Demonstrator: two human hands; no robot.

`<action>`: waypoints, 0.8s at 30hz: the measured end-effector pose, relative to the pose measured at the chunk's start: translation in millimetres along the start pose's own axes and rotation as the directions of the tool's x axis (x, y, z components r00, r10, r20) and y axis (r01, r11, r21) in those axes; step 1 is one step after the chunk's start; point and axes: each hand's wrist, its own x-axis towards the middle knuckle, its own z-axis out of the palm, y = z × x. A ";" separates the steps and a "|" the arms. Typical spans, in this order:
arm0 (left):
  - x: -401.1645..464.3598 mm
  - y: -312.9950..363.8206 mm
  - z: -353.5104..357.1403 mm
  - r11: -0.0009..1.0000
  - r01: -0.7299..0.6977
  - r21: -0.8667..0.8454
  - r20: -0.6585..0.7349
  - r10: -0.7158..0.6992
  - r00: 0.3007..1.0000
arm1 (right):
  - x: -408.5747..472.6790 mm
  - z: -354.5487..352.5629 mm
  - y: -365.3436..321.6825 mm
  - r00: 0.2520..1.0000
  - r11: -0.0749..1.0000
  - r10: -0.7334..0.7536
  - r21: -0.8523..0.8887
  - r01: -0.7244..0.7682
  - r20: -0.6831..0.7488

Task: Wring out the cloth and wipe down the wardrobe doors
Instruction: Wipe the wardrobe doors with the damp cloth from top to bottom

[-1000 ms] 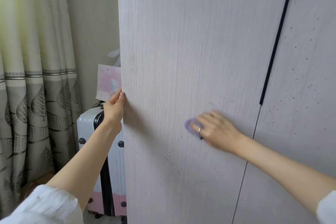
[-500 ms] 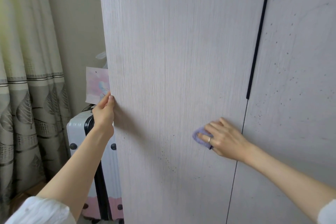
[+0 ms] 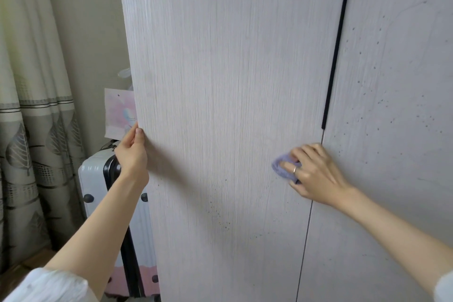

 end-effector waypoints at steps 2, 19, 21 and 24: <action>2.0 -1.4 0.7 1.000 -0.004 0.003 -0.007 0.004 1.000 | 18.4 -8.3 16.7 0.996 0.997 0.075 0.010 -0.074 -0.046; 1.6 -27.7 -16.1 0.994 -0.019 0.111 0.044 0.014 0.999 | 4.5 16.4 -6.5 0.804 0.866 0.491 0.086 -0.493 -0.335; -0.5 -42.1 -27.2 0.990 -0.003 0.141 0.061 -0.005 0.998 | -41.4 34.5 -39.1 0.862 0.891 0.454 0.084 -0.447 -0.226; -0.5 -60.7 -39.6 0.987 0.046 0.151 0.066 -0.056 0.996 | -90.6 48.8 -68.8 0.939 0.938 0.342 0.066 -0.341 -0.016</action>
